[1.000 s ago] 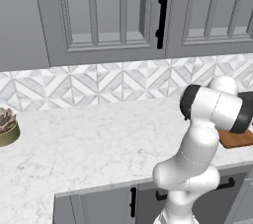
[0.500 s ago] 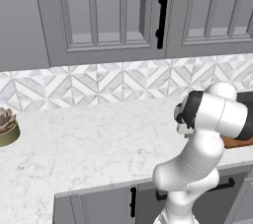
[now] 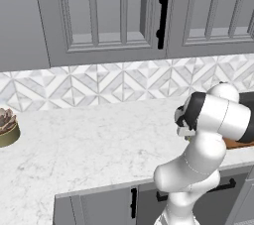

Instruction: Pick up the sponge from the counter and clean the cutting board by briefly scrubbing or pressing down on the cutting board. Once finished, release the sponge.

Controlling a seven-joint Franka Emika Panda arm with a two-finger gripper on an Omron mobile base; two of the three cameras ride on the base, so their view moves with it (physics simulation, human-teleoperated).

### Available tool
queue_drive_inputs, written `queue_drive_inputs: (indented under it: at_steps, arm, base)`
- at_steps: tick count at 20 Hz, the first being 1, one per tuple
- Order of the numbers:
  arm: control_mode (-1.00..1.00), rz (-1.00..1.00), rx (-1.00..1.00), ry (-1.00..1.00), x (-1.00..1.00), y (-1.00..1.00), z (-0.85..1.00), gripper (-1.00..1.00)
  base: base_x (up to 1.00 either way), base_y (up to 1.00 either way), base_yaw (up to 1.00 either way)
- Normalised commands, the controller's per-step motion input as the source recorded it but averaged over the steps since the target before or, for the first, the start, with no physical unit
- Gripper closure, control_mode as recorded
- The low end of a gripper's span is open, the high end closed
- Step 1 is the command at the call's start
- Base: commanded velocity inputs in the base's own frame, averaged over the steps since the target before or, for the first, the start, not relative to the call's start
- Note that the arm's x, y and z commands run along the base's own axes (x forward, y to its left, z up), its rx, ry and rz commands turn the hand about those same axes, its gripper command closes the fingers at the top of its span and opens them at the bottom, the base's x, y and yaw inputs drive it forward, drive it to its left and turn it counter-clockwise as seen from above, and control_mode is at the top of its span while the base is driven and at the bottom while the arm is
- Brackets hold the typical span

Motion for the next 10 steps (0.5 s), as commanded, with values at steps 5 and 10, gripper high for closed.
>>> queue_drive_inputs:
  at_steps: [5,10]
  arm:
    - [-1.0,0.0,0.0,0.0,0.0,0.0,0.0,-1.0]
    - [-1.0,0.0,0.0,0.0,0.0,0.0,0.0,-1.0]
  base:
    - [0.0,0.0,0.0]
    - [0.0,0.0,0.0]
